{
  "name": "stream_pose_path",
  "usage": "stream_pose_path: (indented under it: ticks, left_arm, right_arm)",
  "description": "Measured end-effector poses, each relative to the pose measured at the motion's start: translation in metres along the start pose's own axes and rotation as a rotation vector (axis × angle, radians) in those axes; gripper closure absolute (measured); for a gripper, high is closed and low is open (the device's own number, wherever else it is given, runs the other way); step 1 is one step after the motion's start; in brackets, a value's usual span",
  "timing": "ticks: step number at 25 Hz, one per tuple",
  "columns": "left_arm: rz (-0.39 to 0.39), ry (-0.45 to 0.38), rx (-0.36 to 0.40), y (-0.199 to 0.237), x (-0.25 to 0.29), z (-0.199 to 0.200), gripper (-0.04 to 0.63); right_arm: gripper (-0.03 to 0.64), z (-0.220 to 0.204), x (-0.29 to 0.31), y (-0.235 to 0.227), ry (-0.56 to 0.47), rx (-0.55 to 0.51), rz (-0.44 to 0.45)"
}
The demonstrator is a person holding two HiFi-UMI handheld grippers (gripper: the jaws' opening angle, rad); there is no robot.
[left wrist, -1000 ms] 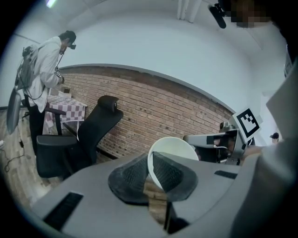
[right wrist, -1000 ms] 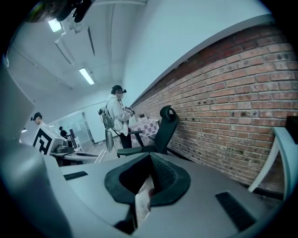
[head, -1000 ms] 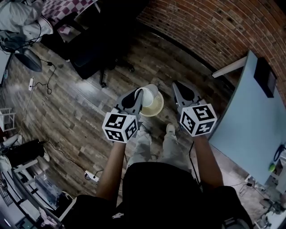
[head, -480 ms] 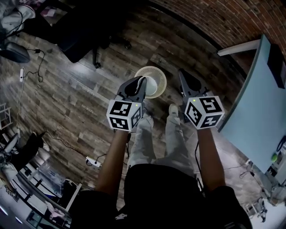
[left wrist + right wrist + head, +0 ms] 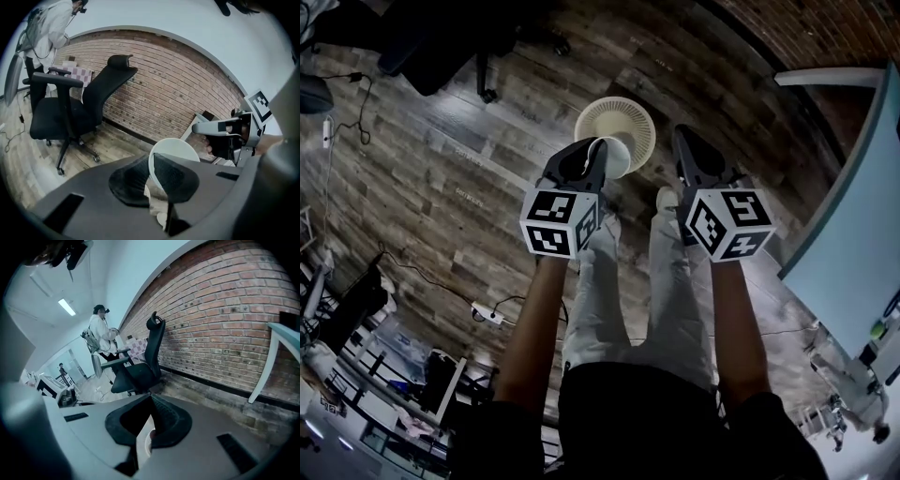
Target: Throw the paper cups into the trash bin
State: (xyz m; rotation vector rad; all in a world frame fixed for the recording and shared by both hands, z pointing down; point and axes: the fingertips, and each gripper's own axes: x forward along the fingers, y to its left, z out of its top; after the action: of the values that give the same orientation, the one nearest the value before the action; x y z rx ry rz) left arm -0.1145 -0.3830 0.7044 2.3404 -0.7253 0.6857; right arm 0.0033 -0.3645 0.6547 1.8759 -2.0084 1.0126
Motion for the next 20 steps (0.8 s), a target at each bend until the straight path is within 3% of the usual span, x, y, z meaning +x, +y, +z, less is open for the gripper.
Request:
stream_pose_path:
  ticks: [20]
  left_arm:
    - [0.032, 0.139, 0.003, 0.064, 0.114, -0.137, 0.56]
  right_arm:
    - [0.614, -0.136, 0.112, -0.05, 0.108, -0.007, 0.029]
